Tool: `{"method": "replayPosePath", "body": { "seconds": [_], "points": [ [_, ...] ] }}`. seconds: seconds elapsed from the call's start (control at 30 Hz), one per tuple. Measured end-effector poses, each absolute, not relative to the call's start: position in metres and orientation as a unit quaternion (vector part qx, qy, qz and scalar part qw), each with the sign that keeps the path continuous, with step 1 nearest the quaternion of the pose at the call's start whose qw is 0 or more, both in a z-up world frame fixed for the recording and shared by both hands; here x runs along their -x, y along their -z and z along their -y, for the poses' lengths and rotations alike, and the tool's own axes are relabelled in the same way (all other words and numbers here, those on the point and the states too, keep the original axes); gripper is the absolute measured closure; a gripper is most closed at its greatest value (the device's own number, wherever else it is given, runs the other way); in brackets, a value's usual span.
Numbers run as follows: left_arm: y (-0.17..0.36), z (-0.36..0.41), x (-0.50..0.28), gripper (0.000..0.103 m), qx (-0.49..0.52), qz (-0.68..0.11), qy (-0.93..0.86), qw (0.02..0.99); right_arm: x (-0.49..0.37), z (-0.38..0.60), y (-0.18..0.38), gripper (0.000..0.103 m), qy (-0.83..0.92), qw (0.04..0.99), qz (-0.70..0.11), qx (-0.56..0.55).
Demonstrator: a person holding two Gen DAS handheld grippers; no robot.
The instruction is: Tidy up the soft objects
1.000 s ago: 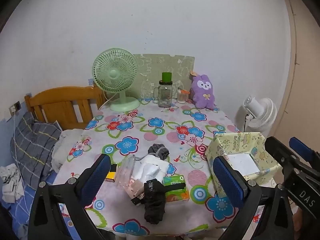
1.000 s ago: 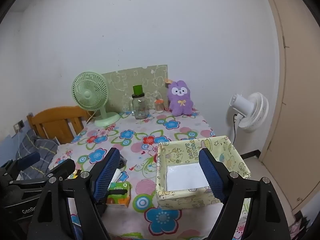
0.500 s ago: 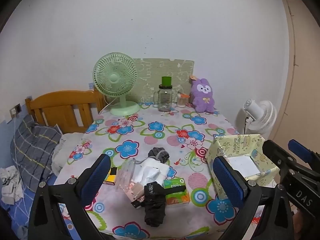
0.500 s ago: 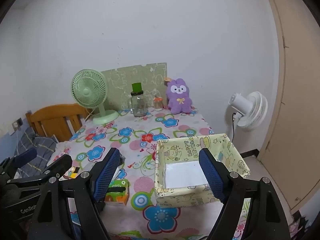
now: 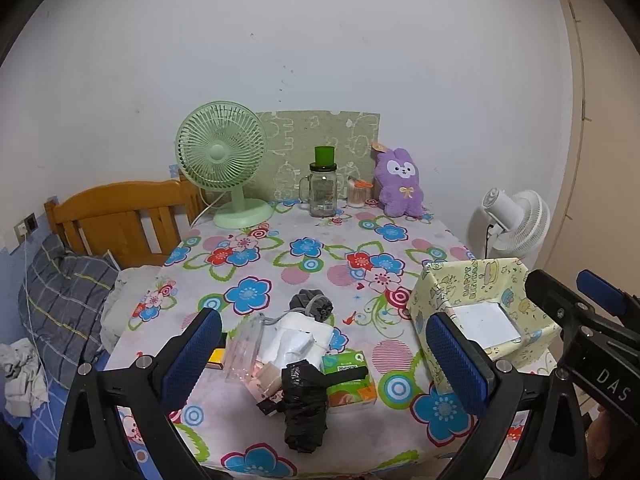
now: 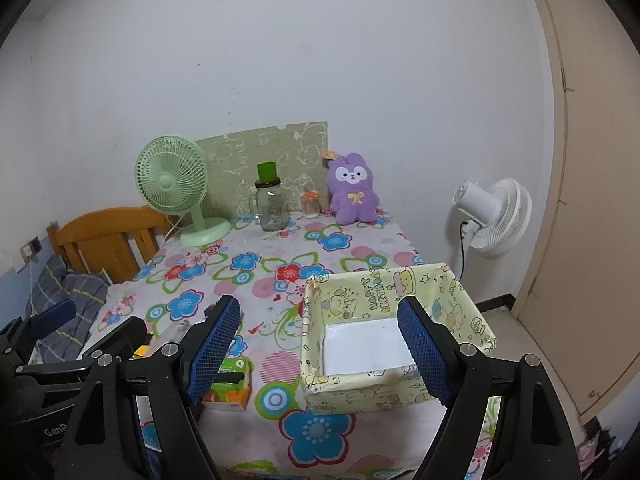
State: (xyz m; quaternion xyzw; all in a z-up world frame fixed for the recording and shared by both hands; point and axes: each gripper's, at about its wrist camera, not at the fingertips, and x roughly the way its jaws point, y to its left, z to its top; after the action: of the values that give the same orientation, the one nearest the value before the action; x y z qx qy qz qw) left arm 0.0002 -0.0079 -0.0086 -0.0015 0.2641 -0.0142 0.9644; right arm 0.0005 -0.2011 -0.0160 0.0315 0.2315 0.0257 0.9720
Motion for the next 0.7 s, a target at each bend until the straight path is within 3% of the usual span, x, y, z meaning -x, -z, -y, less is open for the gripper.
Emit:
{"method": "replayPosePath", "body": {
  "seconds": [0.7],
  "points": [
    [0.0065, 0.0074, -0.0018, 0.0, 0.01, -0.26, 0.032, 0.965, -0.0018, 0.2046, 0.0163, 0.02, -0.026, 0.971, -0.234, -0.034]
  ]
}}
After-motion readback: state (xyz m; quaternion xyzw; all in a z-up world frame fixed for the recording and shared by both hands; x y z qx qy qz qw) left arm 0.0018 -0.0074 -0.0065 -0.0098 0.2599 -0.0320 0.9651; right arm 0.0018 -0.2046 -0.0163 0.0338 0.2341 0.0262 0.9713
